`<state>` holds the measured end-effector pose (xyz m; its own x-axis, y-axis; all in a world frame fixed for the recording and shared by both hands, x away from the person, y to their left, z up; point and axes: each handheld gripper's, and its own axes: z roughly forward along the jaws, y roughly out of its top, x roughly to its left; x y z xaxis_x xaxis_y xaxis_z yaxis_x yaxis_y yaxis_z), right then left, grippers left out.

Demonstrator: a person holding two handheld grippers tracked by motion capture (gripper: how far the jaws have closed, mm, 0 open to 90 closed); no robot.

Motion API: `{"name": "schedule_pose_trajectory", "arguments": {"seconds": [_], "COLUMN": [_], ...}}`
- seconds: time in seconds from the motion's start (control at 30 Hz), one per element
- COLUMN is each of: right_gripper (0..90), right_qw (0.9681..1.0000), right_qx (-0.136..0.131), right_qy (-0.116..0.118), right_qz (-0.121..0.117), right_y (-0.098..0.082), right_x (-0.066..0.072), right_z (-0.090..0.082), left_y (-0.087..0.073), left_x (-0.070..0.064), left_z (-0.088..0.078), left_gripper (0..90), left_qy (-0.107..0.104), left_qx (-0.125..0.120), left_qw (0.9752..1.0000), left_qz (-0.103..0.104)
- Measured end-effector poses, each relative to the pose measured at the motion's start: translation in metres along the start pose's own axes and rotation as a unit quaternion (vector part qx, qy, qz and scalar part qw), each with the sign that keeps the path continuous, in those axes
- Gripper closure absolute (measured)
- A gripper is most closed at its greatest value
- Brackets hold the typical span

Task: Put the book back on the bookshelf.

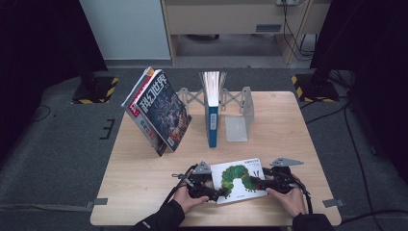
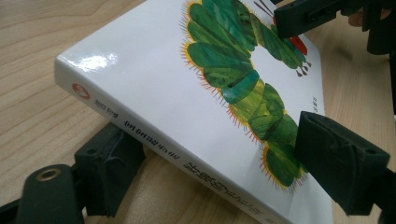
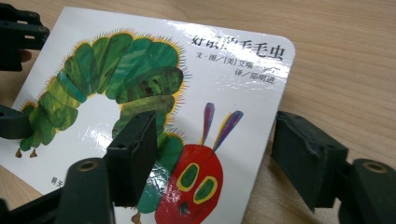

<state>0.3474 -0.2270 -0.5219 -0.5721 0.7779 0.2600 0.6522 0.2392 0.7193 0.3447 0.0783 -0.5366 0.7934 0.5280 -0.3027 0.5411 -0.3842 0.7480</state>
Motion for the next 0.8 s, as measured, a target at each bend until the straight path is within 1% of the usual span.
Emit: {"name": "schedule_pose_trajectory", "arguments": {"seconds": [0.03,0.07,0.1,0.13,0.2,0.23,0.37,0.43,0.6,0.7,0.8], "right_gripper": [36.8,38.2,37.5,36.1,35.6,35.5,35.3,35.2,35.4,35.7,35.9], "right_qw": [1.0000,1.0000,0.9999,0.9999,0.9998,0.9997,0.9997,0.9997,1.0000,0.9999,0.9997], "right_qx": [-0.002,-0.006,-0.009,-0.007,0.004,0.005,0.005,0.003,0.000,-0.011,-0.020], "right_qy": [0.000,0.001,0.004,0.008,0.005,0.011,0.011,0.009,0.003,0.001,0.002], "right_qz": [-0.002,0.003,0.007,0.011,0.017,0.020,0.021,0.021,0.002,-0.009,-0.015], "right_y": [0.0003,0.0006,0.0008,0.0006,-0.0006,-0.0014,-0.0018,-0.0017,-0.0001,0.0014,0.0018], "right_x": [-0.0014,-0.0020,-0.0033,-0.0042,-0.0040,-0.0045,-0.0044,-0.0039,-0.0018,-0.0012,-0.0016], "right_z": [-0.0014,-0.0030,-0.0037,-0.0039,-0.0024,-0.0018,-0.0015,-0.0013,-0.0023,-0.0026,-0.0034], "left_y": [-0.0001,0.0000,0.0000,0.0000,-0.0002,-0.0002,-0.0005,-0.0006,-0.0007,-0.0006,-0.0006], "left_x": [0.0001,0.0003,0.0005,0.0006,0.0007,0.0009,0.0021,0.0028,0.0039,0.0045,0.0048], "left_z": [-0.0001,-0.0002,-0.0002,-0.0003,-0.0004,-0.0006,-0.0012,-0.0017,-0.0019,-0.0020,-0.0021], "left_gripper": [16.2,16.6,16.8,16.9,17.4,17.6,19.3,20.5,22.1,22.4,22.7], "left_qy": [0.001,0.002,0.001,0.001,0.001,0.001,0.000,-0.001,-0.007,-0.008,-0.011], "left_qx": [0.000,0.000,0.000,-0.001,-0.002,-0.003,-0.006,-0.007,-0.008,-0.008,-0.008], "left_qw": [1.0000,1.0000,1.0000,1.0000,1.0000,1.0000,1.0000,0.9999,0.9998,0.9998,0.9998], "left_qz": [0.000,0.002,0.002,0.001,-0.002,-0.004,-0.006,-0.012,-0.014,-0.013,-0.014]}}
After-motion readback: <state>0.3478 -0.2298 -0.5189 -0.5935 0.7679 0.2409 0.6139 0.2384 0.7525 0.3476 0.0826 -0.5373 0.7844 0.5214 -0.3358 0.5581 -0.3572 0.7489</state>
